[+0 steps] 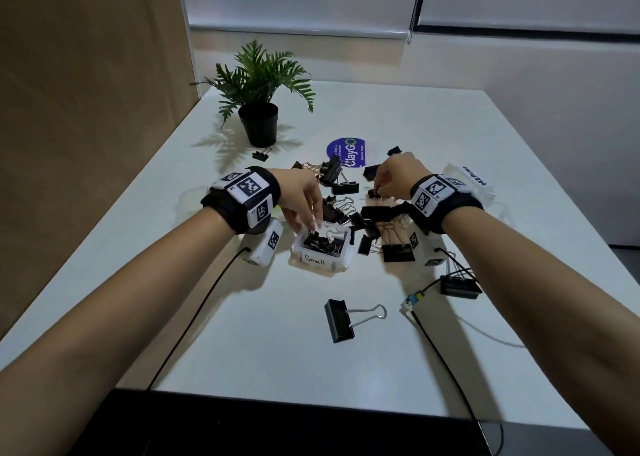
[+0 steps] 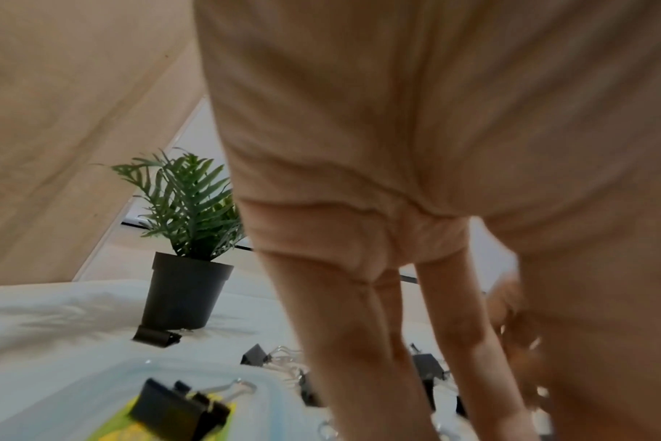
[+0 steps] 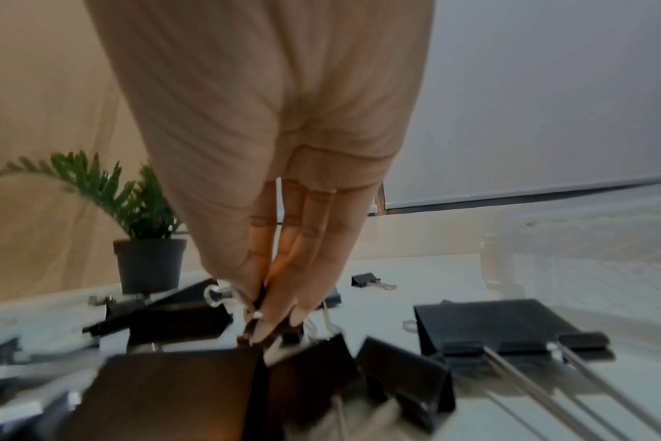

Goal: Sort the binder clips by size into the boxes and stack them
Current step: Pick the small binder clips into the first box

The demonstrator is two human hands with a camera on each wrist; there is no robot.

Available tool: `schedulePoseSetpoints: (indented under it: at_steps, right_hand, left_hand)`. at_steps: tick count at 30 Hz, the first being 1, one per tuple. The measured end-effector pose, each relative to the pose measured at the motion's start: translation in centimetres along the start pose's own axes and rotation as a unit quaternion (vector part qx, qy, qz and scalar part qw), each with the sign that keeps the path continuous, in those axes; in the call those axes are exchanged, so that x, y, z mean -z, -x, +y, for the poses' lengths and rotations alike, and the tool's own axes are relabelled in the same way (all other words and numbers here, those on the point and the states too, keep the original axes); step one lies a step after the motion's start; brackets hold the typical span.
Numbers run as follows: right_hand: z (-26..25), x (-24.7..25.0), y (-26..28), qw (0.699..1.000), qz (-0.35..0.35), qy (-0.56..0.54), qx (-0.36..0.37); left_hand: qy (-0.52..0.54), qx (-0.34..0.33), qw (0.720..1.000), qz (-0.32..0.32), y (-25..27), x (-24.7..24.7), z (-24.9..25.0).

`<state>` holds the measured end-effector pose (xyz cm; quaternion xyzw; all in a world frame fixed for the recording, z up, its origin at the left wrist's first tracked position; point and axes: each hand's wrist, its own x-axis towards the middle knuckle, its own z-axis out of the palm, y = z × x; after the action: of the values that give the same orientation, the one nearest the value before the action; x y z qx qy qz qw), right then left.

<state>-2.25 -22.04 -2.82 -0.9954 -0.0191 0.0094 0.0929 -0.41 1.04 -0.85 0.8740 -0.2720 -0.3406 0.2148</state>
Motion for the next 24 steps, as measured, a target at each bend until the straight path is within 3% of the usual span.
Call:
schedulePoseSetpoints:
  at_steps: [4,7,11,13,17,24]
  right_hand:
    - [-0.8,1.9,1.1,0.990,-0.014,-0.139,-0.009]
    - [-2.0,3.3,2.8,0.959,-0.143,-0.243,0.017]
    - [-3.6,3.8,4.2,0.936,-0.268,-0.222,0.054]
    - [-3.8,3.4,4.2,0.939,-0.257,-0.222,0.062]
    - [-3.0,2.8,3.0,0.976,-0.119,-0.178,0.025]
    - [-3.6,0.9,2.5,0.990,-0.137,0.006,0.041]
  left_hand:
    - [0.056,-0.021,0.998,0.015,-0.1,-1.0,-0.5]
    - [0.096,-0.031,0.995,-0.012,0.2,-1.2,-0.3]
    - [0.120,-0.012,0.993,0.013,0.4,0.8,-0.5]
    - [0.116,-0.012,0.991,0.071,0.0,1.9,-0.7]
    - [-0.004,-0.004,0.981,0.195,-1.3,2.0,-0.3]
    - [-0.144,0.051,0.977,0.148,-2.3,-0.3,1.8]
